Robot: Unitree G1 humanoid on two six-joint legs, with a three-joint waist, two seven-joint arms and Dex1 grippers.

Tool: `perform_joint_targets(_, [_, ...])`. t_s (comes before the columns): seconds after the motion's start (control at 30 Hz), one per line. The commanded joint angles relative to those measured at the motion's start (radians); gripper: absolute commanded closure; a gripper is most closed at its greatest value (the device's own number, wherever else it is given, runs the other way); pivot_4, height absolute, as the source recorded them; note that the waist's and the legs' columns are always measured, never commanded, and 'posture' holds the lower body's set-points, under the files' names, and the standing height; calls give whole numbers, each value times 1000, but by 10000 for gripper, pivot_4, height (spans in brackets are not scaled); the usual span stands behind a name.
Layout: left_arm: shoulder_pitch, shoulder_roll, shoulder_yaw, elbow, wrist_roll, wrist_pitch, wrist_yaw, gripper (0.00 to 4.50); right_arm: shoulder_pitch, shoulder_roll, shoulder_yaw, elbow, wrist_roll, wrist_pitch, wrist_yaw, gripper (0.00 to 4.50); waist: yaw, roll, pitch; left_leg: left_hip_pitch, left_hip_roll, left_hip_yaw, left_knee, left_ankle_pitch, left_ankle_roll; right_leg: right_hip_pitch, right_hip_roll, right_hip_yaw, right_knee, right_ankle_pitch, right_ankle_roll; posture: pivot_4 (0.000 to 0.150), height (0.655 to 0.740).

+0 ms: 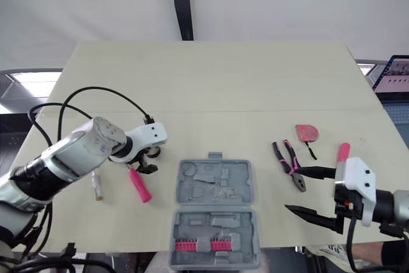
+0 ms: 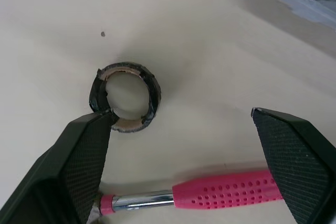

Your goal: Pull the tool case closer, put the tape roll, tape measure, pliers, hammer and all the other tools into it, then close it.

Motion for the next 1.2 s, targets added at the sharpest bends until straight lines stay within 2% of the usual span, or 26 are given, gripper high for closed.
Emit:
perform_joint_targets(0.03, [1, -20, 1, 29, 32, -26, -1, 0, 9, -4, -44, -33, 22, 8, 5, 537, 0, 0, 0, 0, 0, 0, 0, 0, 0, 0, 0, 0, 0, 0, 0, 1500, 7400])
perform_joint_targets(0.57, [44, -74, 4, 145, 84, -101, -24, 0, 36, 4, -51, -47, 12, 16, 0, 537, 1, 0, 0, 0, 0, 0, 0, 0, 0, 0, 0, 0, 0, 0, 0, 1500, 7400])
perform_joint_targets(0.67, [46, -76, 4, 148, 88, -101, -32, 7620, 42, 9, -50, -47, 9, 11, 0, 0, 1, 0, 0, 0, 0, 0, 0, 0, 0, 0, 0, 0, 1, 0, 0, 1500, 7400])
perform_joint_targets(0.9, [50, -70, 1, 150, 110, -109, -43, 41057, 52, 19, -51, -44, 4, 1, 3, 0, 0, 0, 0, 1, 0, 0, 0, 0, 0, 0, 0, 0, 1, 0, 0, 1500, 7400])
perform_joint_targets(0.93, [50, -69, 2, 151, 112, -110, -44, 44503, 53, 20, -50, -43, 2, -1, 3, 0, 0, 0, 0, 1, 0, 0, 0, 0, 0, 0, 0, 0, 1, 0, 0, 1500, 7400])
perform_joint_targets(1.2, [48, -55, 0, 150, 134, -122, -59, 44503, 65, 38, -42, -35, -4, -21, 7, 0, -1, 0, 0, 1, 0, 0, 0, 0, 0, 0, 0, 0, 1, 0, 0, 1500, 7400])
